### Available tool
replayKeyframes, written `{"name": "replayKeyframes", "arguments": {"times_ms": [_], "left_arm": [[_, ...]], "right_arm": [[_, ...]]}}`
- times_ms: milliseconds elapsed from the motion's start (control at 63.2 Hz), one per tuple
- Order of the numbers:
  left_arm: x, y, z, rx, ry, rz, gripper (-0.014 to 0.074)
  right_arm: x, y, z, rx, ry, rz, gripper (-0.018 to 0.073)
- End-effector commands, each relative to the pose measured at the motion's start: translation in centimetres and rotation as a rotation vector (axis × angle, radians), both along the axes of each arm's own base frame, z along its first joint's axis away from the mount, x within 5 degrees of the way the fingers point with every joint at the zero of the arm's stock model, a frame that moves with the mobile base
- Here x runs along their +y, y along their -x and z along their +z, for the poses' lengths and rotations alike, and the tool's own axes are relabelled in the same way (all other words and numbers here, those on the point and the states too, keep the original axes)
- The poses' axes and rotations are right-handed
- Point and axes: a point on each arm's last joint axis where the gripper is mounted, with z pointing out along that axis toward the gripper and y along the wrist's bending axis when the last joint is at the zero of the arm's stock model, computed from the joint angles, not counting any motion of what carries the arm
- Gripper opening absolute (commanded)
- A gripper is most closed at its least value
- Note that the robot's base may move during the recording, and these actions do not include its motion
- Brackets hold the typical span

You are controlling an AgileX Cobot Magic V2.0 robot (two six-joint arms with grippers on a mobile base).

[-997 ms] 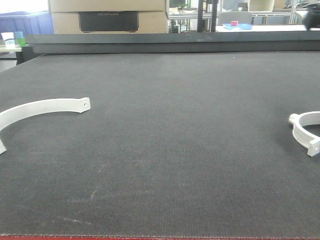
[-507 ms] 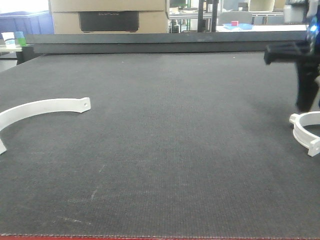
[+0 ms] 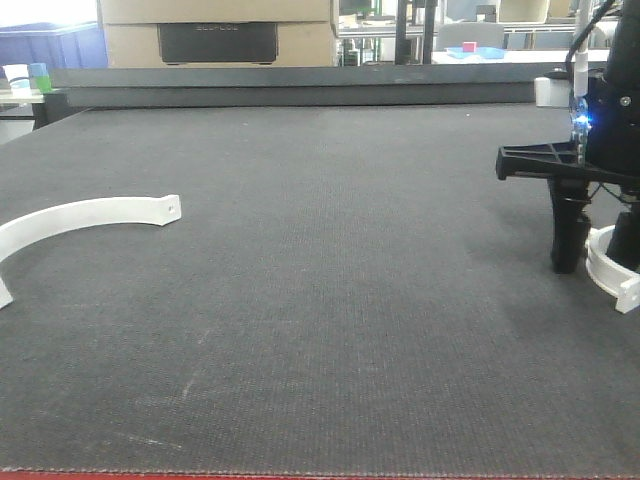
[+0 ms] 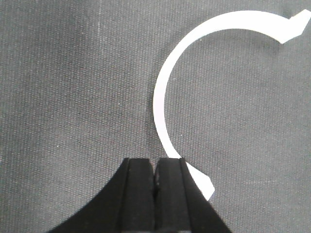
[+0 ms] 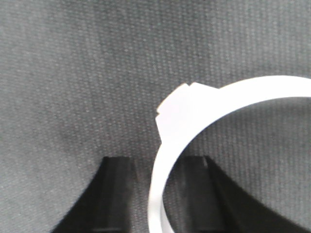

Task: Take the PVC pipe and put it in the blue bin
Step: 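Close left gripper on plain arc end, right gripper on tabbed arc, then lift both held white arcs up off the table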

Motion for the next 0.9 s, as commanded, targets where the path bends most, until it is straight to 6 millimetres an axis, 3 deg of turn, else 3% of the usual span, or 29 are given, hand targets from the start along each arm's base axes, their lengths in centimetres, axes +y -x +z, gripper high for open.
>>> {"name": "replayKeyframes", "arguments": {"times_ms": [0,111,222,348,475,602,887], "left_arm": [[-0.2,-0.1,0.3,-0.018,0.009,-0.002,-0.0111],[-0.2,-0.2,0.2,-0.015,0.007,-0.002,-0.0111],[-0.3,-0.5,-0.7,0.056,0.016,-0.006,-0.0111],[-1.8,-1.3,-1.4,0.165,0.013,-0.060,-0.0111],[-4.0,-3.1,-1.6,0.146,-0.051,-0.145,-0.0111],[-4.2,-4.7,-2.4,0.132,-0.114,-0.082,-0.0111],[-4.1,-6.3,-3.0,0.045,-0.094,-0.032,-0.0098]], "right_arm": [[0.0,-0.3,-0.2,-0.009,0.015,0.017,0.0015],[-0.4,-0.2,-0.3,0.000,0.058,0.041,-0.0167],[-0.5,0.0,0.4,0.017,0.070,0.047,-0.0167],[-0.5,-0.2,3.1,-0.053,0.070,0.080,-0.0167],[-0.4,-0.3,6.4,-0.146,0.068,0.108,-0.0167],[-0.5,0.1,8.5,-0.204,0.072,0.134,-0.0167],[-0.5,0.5,8.7,-0.193,0.074,0.138,-0.0167]]}}
